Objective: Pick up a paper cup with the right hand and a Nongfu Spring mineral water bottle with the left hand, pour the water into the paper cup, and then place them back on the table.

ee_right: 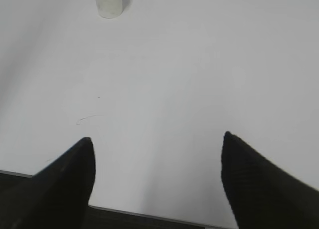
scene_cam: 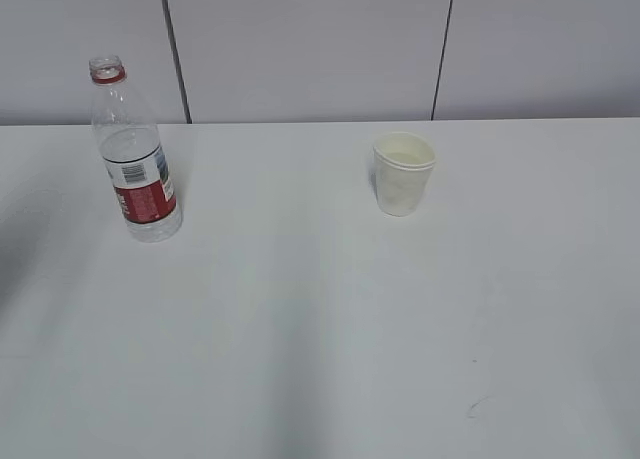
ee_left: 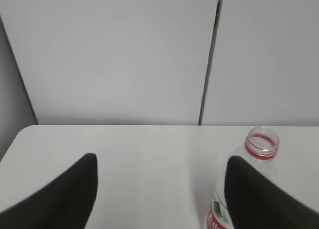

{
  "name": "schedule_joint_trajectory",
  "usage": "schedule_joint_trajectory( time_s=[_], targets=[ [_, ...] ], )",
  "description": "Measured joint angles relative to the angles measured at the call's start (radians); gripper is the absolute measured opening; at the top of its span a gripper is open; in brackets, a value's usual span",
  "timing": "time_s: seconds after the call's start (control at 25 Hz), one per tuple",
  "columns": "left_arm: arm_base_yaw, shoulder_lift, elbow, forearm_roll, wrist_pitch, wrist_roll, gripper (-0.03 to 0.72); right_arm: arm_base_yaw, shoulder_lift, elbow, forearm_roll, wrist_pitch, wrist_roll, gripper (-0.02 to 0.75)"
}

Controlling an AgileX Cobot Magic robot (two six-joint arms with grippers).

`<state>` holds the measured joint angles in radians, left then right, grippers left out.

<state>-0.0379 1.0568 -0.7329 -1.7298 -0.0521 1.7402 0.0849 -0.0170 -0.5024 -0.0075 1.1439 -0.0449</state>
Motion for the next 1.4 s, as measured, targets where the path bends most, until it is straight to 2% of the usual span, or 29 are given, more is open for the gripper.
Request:
schedule_joint_trajectory(
  time_s=[0.08, 0.12, 0.28, 0.36, 0.56, 0.64, 0.88, 0.96, 1.08, 1.4],
  targets=[
    [0.000, 0.001, 0.000, 0.088, 0.043, -0.090, 0.489, 0.000, 0.000, 0.000, 0.000, 0.000, 0.000, 0.588],
    [0.000, 0.001, 0.000, 0.147, 0.068, -0.170, 0.489, 0.000, 0.000, 0.000, 0.000, 0.000, 0.000, 0.588],
    [0.000, 0.009, 0.000, 0.444, 0.150, -0.475, 0.489, 0.000, 0.000, 0.000, 0.000, 0.000, 0.000, 0.588],
    [0.000, 0.009, 0.001, 0.524, 0.162, -0.539, 0.489, 0.000, 0.000, 0.000, 0.000, 0.000, 0.000, 0.588],
    [0.000, 0.009, 0.001, 0.577, 0.188, -0.571, 0.489, 0.000, 0.000, 0.000, 0.000, 0.000, 0.000, 0.588],
    [0.000, 0.009, 0.001, 0.662, 0.199, -0.611, 0.489, 0.000, 0.000, 0.000, 0.000, 0.000, 0.000, 0.588],
    [0.000, 0.007, 0.001, 1.060, 0.250, -1.047, 0.489, 0.000, 0.000, 0.000, 0.000, 0.000, 0.000, 0.588],
    [0.000, -0.004, 0.001, 1.139, 0.284, -1.125, 0.489, 0.000, 0.000, 0.000, 0.000, 0.000, 0.000, 0.588],
    [0.000, -0.033, 0.003, 1.201, 0.331, -1.160, 0.489, 0.000, 0.000, 0.000, 0.000, 0.000, 0.000, 0.588],
    [0.000, -0.046, 0.003, 1.266, 0.419, -1.170, 0.489, 0.000, 0.000, 0.000, 0.000, 0.000, 0.000, 0.588]
  ],
)
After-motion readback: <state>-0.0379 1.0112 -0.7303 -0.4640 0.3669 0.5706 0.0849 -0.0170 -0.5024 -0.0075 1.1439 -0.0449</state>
